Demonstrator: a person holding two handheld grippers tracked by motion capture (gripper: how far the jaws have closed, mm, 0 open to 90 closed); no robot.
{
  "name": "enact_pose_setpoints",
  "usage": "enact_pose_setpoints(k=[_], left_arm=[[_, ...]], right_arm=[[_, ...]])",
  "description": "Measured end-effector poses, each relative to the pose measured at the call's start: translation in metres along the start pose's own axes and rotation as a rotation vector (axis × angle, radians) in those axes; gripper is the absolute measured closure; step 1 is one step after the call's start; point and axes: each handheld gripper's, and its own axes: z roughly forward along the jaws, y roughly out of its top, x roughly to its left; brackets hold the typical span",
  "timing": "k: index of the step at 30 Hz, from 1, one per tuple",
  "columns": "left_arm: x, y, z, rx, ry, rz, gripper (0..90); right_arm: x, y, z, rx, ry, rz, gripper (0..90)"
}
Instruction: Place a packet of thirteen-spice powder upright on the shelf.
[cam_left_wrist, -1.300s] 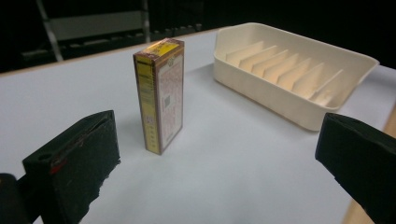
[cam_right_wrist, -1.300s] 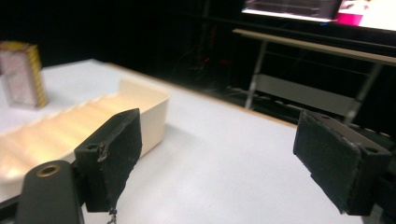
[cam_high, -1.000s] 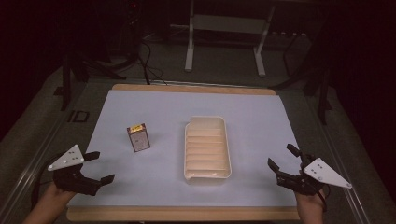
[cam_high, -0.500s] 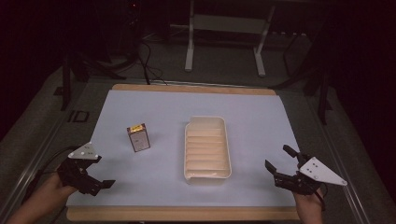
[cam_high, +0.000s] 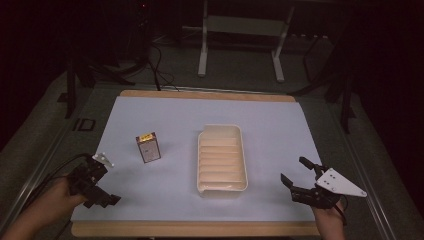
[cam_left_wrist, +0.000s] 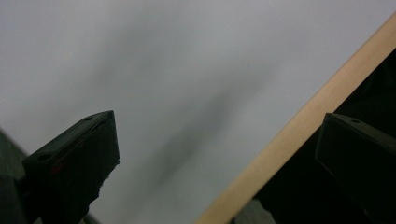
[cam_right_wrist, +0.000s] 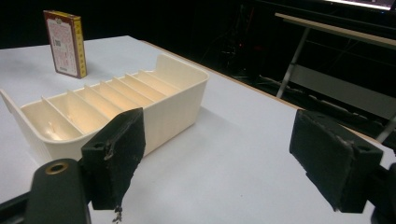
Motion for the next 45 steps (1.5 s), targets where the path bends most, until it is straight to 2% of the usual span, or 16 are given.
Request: enact_pose_setpoints(k=[2,4,7,9,10,13,15,19,24,28,29,32,35,39,42,45], left_arm=[[0.000,0.003,0.001,0.050,-0.002,-0.003,0.0],[0.001,0.005,0.002,0.075,-0.030,-0.003,0.0],[0.000,0.008,0.003,0.102,-0.055,0.021,0.0],[-0.002,0.009,0.004,0.136,-0.065,0.062,0.0],[-0.003,0.009,0.005,0.152,-0.090,0.061,0.0],[-0.005,0.011,0.008,0.187,-0.118,0.086,0.0],[-0.005,0.013,0.008,0.184,-0.122,0.085,0.0],[-0.004,0.016,0.006,0.181,-0.091,0.082,0.0],[0.000,0.022,0.001,0.172,-0.081,0.100,0.0],[0.006,0.028,-0.004,0.178,-0.096,0.115,0.0],[0.008,0.030,-0.004,0.175,-0.085,0.121,0.0],[0.013,0.042,-0.007,0.141,-0.096,0.143,0.0],[0.015,0.048,-0.007,0.151,-0.079,0.157,0.0],[0.022,0.060,-0.008,0.132,-0.093,0.167,0.0],[0.027,0.067,-0.009,0.094,-0.092,0.176,0.0],[0.031,0.073,-0.007,0.089,-0.081,0.183,0.0]], right_arm=[[0.001,0.000,0.000,0.004,0.007,-0.002,18.1],[0.001,0.001,0.001,0.005,0.015,-0.006,18.1],[0.002,0.000,0.001,0.008,0.024,-0.008,18.1],[0.003,0.001,0.002,0.013,0.028,-0.007,18.1],[0.003,0.001,0.002,0.017,0.035,-0.006,18.1],[0.004,0.001,0.003,0.024,0.051,-0.003,17.7],[0.005,0.000,0.004,0.027,0.056,-0.005,17.7],[0.006,0.001,0.005,0.029,0.069,-0.013,17.7],[0.006,0.001,0.005,0.030,0.071,-0.012,17.7],[0.006,0.000,0.006,0.034,0.072,-0.011,17.7],[0.005,0.000,0.007,0.037,0.074,-0.012,17.5],[0.006,-0.001,0.008,0.042,0.077,-0.016,17.4],[0.007,-0.001,0.009,0.048,0.083,-0.020,17.4],[0.007,-0.001,0.009,0.050,0.088,-0.025,17.4],[0.007,-0.002,0.009,0.049,0.093,-0.023,17.4],[0.007,-0.003,0.011,0.052,0.106,-0.015,17.4]])
